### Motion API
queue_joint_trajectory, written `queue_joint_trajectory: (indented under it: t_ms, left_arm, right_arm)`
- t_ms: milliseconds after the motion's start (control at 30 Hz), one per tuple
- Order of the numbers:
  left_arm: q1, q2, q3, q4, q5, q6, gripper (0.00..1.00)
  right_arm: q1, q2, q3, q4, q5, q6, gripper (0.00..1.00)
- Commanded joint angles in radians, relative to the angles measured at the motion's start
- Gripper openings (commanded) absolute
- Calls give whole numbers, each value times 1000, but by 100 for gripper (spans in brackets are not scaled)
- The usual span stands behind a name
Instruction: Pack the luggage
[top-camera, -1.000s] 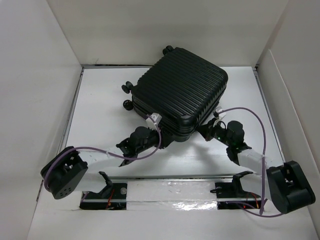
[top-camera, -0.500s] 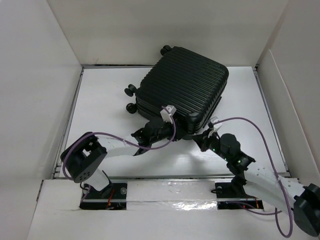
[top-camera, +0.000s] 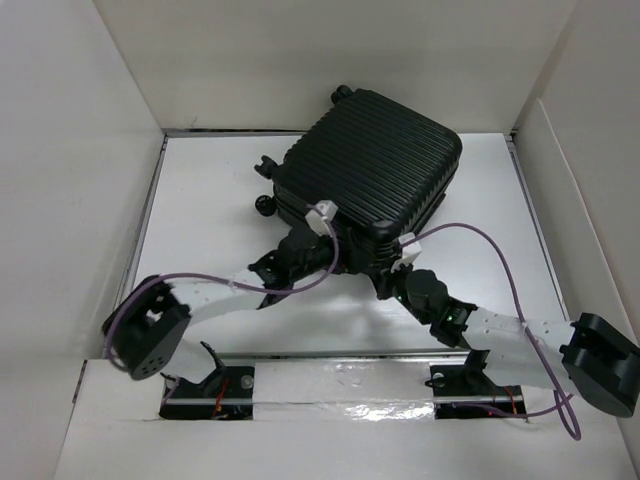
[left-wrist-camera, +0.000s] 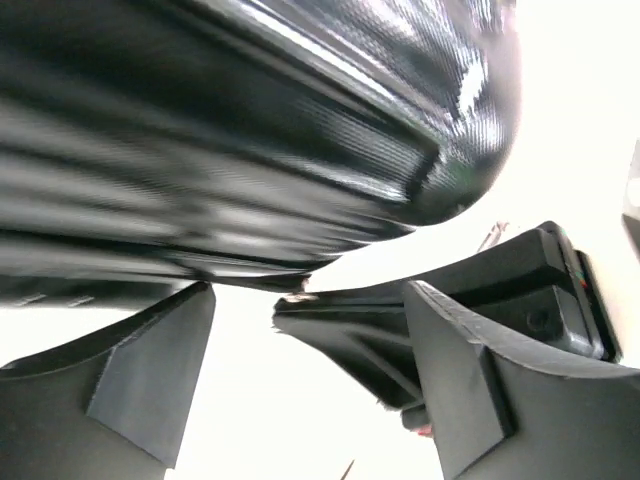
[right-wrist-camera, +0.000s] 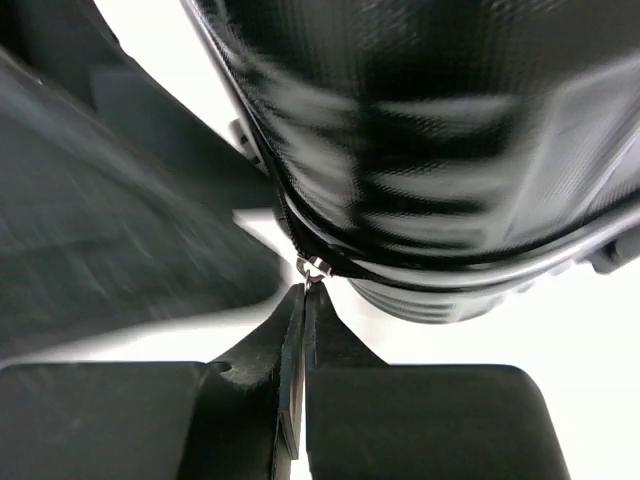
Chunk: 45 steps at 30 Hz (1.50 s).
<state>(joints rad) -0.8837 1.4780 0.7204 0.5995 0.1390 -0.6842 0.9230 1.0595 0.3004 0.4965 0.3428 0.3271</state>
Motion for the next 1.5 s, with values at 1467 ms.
queue_joint_trajectory:
  t_ms: [1467]
  left_arm:
    - [764, 294, 528, -190, 100, -221, 67]
  right_arm:
    - [-9, 14, 3, 132, -387, -8, 0]
